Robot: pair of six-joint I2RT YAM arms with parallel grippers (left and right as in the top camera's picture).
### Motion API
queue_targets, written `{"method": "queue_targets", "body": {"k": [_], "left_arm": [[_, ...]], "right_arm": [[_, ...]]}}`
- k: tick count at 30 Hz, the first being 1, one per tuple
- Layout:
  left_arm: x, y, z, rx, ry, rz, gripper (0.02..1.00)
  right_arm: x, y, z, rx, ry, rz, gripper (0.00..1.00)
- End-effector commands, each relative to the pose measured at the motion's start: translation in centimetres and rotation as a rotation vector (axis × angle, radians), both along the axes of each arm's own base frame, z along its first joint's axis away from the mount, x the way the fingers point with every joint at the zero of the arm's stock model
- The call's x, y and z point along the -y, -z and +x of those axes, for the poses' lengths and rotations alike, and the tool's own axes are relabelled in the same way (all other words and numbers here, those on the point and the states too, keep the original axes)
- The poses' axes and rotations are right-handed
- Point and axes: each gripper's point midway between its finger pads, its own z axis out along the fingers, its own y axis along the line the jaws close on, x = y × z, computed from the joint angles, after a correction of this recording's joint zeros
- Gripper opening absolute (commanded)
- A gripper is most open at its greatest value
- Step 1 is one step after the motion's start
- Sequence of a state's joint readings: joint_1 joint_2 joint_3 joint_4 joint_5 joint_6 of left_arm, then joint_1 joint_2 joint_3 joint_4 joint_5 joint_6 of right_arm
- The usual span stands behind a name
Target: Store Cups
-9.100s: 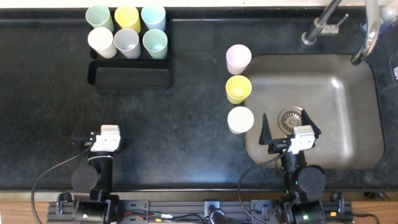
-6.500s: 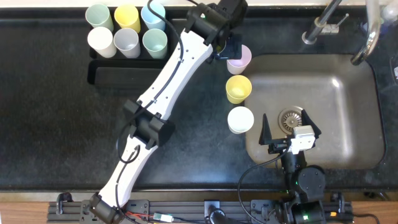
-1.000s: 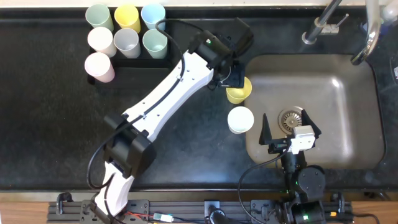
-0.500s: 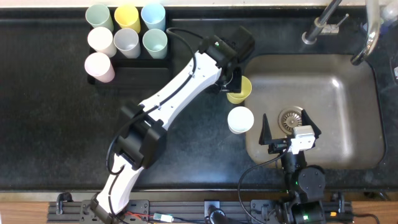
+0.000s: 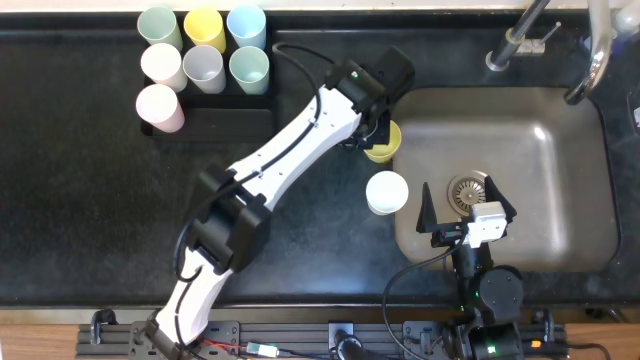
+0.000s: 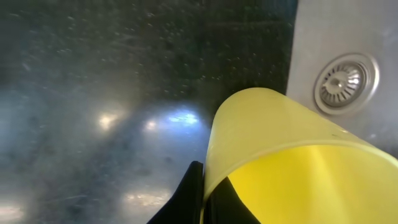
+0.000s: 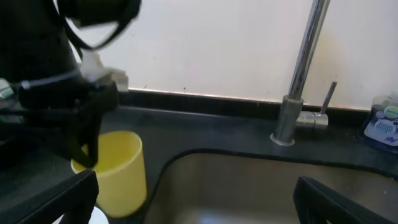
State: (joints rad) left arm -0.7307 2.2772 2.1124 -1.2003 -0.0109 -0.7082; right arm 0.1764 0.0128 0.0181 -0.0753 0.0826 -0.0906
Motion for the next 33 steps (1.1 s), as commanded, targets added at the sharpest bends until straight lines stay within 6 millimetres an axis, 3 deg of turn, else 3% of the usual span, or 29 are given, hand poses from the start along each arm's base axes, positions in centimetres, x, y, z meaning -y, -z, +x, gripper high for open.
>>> {"method": "queue_targets", "body": {"k": [1, 5, 8, 11, 15, 21, 33], "left_arm": [[-6.2, -11.8, 3.6, 0.284, -0.259, -0.060, 0.036], [-13.0, -18.5, 4.5, 0.418, -0.566, -0.142, 0.034], [-18.2, -20.9, 3.8, 0.427, -0.813, -0.221, 0.034], [-22.9, -20.4, 2.1, 0.364, -0.990, -0.225, 0.036], [-28.3, -16.4, -1.7, 0.201, -1.359, -0.134, 0.036], [-30.1, -10.4, -3.0, 0.049, -1.442, -0.033, 0.036], [-30.8, -6.4, -0.3, 0.031, -1.468, 0.023, 0.036]], "right_arm": [[0.2, 0.3, 0.1, 0.000, 0.010, -0.003, 0.998], [0.2, 0.3, 0.1, 0.000, 0.010, -0.003, 0.998], [0.2, 0.3, 0.1, 0.000, 0.010, -0.003, 0.998], [0.2, 0.3, 0.1, 0.000, 0.010, -0.003, 0.996], [0.2, 0.3, 0.1, 0.000, 0.010, -0.003, 0.998], [0.2, 0.3, 0.1, 0.000, 0.010, -0.003, 0.996], [0.2, 0.3, 0.1, 0.000, 0.010, -0.003, 0.996]]}}
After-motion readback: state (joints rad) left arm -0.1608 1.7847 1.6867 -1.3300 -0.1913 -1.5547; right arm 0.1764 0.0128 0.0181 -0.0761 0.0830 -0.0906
